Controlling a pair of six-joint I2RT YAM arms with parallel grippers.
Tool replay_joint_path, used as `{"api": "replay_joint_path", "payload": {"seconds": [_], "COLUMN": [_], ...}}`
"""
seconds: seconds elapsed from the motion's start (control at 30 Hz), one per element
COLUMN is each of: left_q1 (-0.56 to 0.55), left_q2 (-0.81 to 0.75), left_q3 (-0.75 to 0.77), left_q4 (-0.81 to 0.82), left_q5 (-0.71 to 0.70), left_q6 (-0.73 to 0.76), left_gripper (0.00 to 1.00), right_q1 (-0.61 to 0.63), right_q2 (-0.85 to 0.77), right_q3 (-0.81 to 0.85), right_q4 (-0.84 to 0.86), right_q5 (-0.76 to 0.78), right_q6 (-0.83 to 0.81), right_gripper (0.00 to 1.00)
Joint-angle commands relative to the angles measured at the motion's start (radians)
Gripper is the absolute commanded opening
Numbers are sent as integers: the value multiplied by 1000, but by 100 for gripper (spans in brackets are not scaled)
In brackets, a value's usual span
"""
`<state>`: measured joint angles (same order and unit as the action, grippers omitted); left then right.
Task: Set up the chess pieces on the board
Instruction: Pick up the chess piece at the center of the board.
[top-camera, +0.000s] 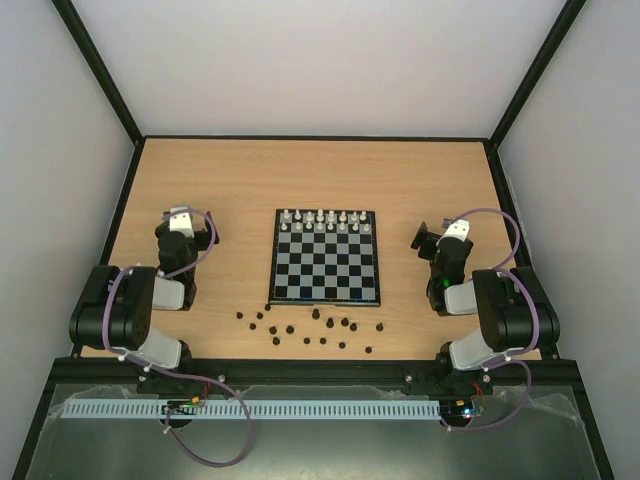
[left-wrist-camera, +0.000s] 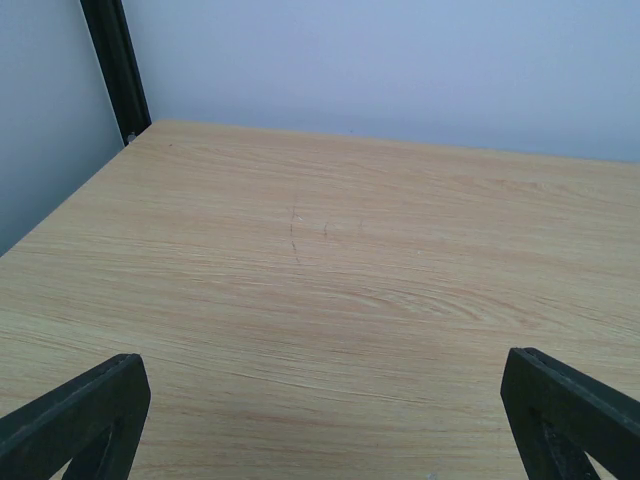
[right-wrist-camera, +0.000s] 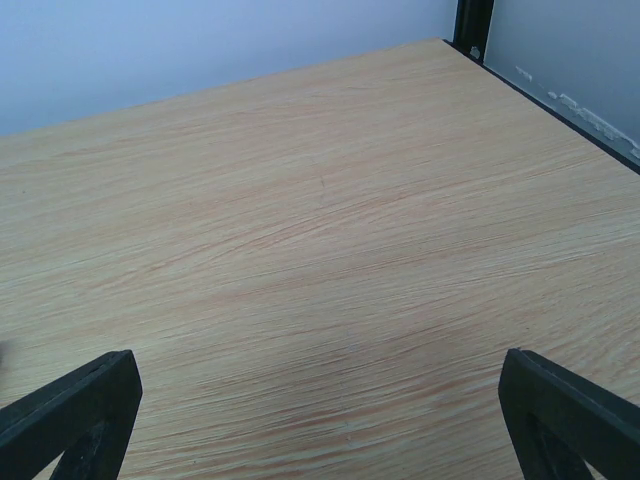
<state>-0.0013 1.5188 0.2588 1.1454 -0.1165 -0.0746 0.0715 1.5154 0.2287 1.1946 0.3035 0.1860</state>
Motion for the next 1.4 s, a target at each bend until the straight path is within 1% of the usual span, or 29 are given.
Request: {"api": "replay_joint_path", "payload": {"seconds": [0.0,0.63,0.7,0.77,0.83,0.93,1.03,1.1,1.17,1.2,1.27,1.37], "left_q1": [-2,-2,-11,-34,-45,-79,-112,-126,-129,-130,-135,-143], "left_q2": [4,-1,-46,-129,-212,-347,-525,-627,-703,-727,-746,-720], "left_q3": [10,5,15,49,88,112,150,191,249,283,373,517], "left_q4": [50,57,11,-127,-288,-417,-560,-643,-715,-752,-837,-977], "left_q5": [-2,-4,-22,-79,-75,-58,-30,-12,0,15,44,79], "left_q6": [6,6,6,3,-8,-5,-13,-59,-155,-197,-258,-322], "left_gripper": [99,99,99,99,99,99,99,99,99,99,99,99], "right_q1": [-4,-4,-4,-2,4,7,8,8,8,8,8,8], "right_q2": [0,-4,-26,-95,-165,-294,-412,-485,-533,-544,-534,-493], "right_q3": [0,-7,10,48,92,201,316,421,548,616,802,961], "right_q4": [47,55,13,-104,-227,-507,-696,-837,-996,-1071,-1247,-1430], "right_q5": [13,13,6,-28,-51,-70,-182,-216,-274,-306,-387,-427], "right_q6": [-7,-7,-11,-29,-42,49,121,185,228,255,261,286], "right_gripper": [99,98,99,99,99,99,99,99,99,99,99,99]}}
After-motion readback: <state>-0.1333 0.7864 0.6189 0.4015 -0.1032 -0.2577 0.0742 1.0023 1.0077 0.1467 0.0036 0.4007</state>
